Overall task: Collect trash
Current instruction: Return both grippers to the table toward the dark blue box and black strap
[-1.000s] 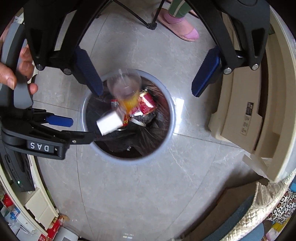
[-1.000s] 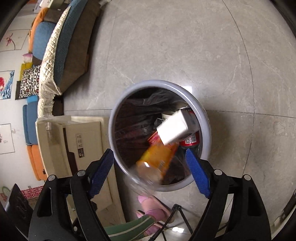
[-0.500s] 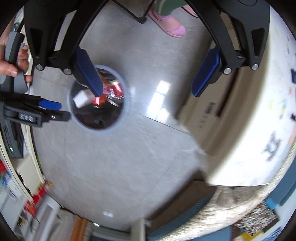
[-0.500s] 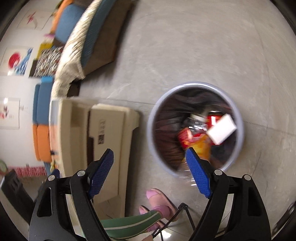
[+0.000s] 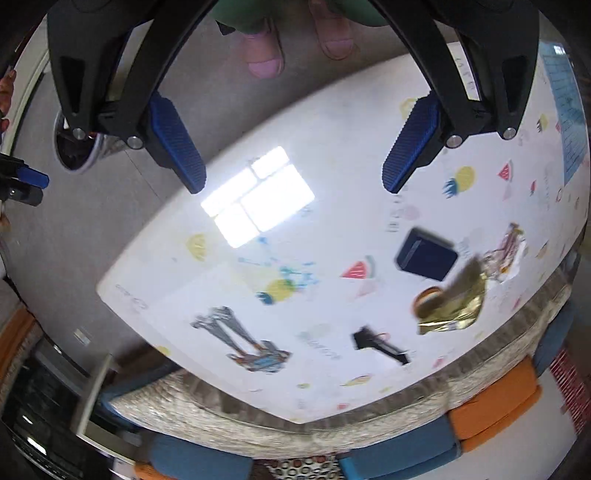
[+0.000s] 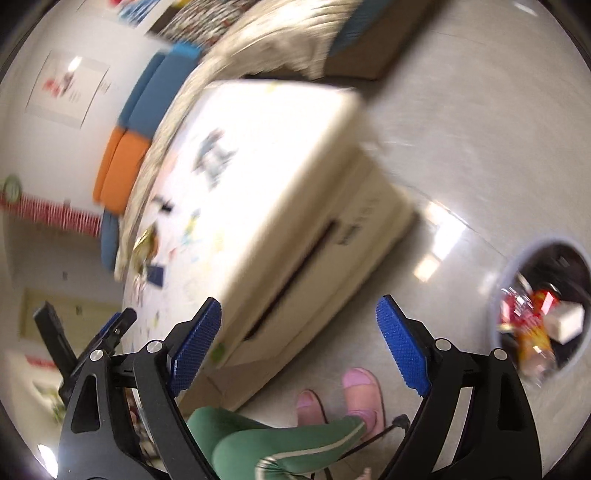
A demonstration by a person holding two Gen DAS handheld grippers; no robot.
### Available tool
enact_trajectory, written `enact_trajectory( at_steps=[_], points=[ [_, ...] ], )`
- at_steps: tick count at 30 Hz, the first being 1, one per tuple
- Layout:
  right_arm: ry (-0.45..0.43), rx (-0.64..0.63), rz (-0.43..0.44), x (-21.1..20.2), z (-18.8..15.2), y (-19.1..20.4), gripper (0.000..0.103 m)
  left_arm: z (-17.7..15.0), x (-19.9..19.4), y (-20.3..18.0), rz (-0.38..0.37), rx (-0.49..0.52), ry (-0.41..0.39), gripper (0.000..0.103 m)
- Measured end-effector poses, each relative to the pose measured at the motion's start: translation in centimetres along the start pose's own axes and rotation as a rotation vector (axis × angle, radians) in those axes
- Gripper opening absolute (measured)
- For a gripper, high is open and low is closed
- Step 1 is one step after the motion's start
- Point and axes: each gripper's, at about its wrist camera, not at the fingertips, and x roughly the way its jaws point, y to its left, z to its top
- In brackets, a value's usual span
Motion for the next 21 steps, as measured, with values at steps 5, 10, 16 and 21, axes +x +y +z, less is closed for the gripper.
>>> enact_trajectory(
  at_steps=[5,10,16,21],
  points=[
    [0.069,-0.168,0.017,5.4,1.5,9.5,0.086,0.3,0.5,8.8,0.084,-0.218,0.002,0.096],
    [0.125,-0.331,0.015,10.6,3.0,17.4,0.086,0.0,1.9,13.2,0.162,-0.367,-0.011,0.096],
    [0.190,-0.478,0.018,17.0,5.5,25.2,0.086,1.4,5.2,16.1,0.157,-0.544,0.019,0.096],
    [0.220,-0.578,0.014,21.9,8.2,29.7,0.086,3.2,8.4,17.2,0.154,-0.603,0.055,0.096]
  ],
)
